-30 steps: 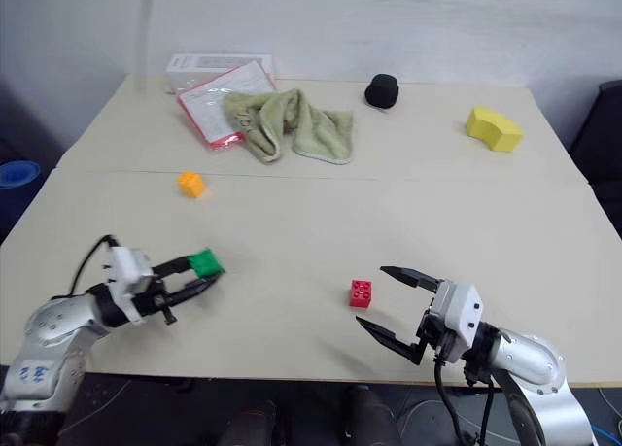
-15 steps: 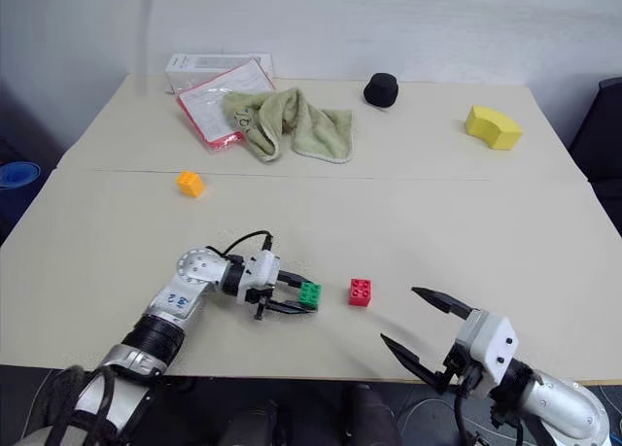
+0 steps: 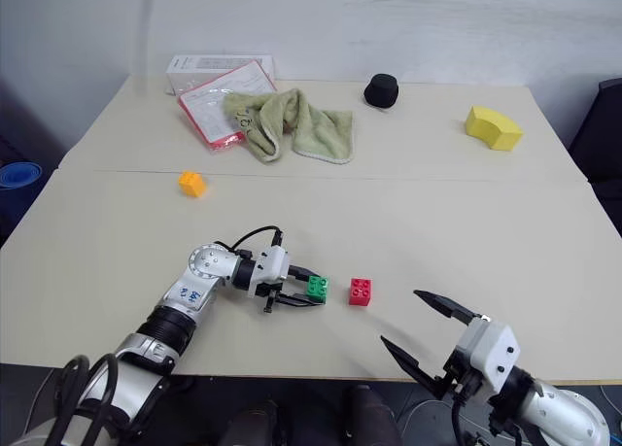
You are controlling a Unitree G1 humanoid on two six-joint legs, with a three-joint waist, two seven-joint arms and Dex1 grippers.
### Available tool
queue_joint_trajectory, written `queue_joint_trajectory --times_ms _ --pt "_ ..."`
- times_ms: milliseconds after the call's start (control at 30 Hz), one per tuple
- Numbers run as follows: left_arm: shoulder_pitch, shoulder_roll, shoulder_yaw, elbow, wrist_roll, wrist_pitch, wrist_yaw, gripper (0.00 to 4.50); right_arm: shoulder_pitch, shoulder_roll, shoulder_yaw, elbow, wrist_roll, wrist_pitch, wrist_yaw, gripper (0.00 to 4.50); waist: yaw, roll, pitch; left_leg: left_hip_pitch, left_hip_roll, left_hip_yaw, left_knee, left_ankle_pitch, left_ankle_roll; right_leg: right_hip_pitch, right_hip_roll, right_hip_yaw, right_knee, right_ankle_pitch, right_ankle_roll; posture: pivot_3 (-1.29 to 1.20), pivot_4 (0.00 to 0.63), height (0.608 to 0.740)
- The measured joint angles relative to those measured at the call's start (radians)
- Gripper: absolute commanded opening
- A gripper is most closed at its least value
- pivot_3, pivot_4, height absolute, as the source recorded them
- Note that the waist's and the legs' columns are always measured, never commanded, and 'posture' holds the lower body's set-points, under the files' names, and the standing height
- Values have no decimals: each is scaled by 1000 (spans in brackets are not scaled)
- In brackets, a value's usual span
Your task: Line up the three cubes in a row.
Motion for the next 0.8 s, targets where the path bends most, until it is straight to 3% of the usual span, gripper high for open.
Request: queue_joint_trajectory --times_ms 300,467,567,800 --pt "56 61 68 -45 -17 17 36 4485 -19 -6 -8 31 16 -13 45 4500 -3 0 0 0 1 0 -1 0 0 0 0 0 0 0 0 0 150 740" --pt "239 189 170 -218 -94 60 33 4485 -51 -11 -4 47 30 -14 67 4500 -5 0 0 1 2 0 -1 0 -1 -1 -1 0 1 -1 -1 0 150 740" --pt "405 254 305 -351 -179 131 81 4485 -98 -11 9 41 82 -3 72 4500 -3 1 0 1 2 -1 -2 0 -1 -1 -2 1 1 -1 -1 0 150 740" --pt "672 256 643 -548 -318 280 350 4485 -263 37 38 10 111 1 0 4500 4 1 1 1 1 -3 -3 0 -1 -1 -5 -1 0 -1 -2 0 150 740"
